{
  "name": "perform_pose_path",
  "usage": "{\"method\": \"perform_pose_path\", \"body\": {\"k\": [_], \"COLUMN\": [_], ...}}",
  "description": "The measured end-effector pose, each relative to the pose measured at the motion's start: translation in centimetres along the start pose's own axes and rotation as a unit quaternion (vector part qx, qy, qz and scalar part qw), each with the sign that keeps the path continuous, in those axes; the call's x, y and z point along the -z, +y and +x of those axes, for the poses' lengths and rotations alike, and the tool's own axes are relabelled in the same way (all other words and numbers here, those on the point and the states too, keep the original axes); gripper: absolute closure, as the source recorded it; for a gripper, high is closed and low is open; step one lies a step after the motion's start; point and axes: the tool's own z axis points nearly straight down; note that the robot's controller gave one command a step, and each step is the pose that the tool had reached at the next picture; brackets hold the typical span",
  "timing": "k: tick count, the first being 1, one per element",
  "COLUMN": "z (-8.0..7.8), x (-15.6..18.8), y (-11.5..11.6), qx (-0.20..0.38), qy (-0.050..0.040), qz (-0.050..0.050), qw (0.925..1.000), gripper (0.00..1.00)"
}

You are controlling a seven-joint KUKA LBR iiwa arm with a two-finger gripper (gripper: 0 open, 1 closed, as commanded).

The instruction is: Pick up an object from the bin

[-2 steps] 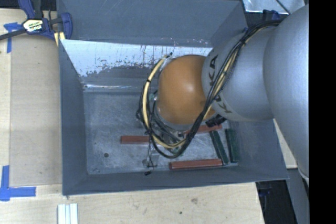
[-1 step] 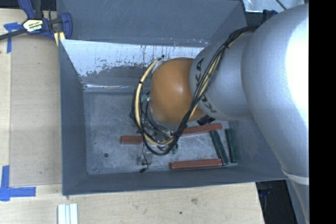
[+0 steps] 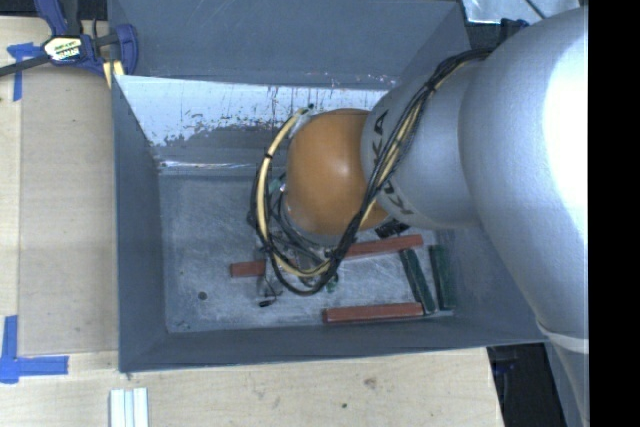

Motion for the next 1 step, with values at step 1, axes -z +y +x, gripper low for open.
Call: {"method": "perform_pose_path", "body": {"k": [1], "z": [1.1], "x": [15.92], "y": [3.0], "qx": [0.271], "qy": [-0.0035], "qz": [0.0], "qw": [0.9626], "gripper": [1.0]}}
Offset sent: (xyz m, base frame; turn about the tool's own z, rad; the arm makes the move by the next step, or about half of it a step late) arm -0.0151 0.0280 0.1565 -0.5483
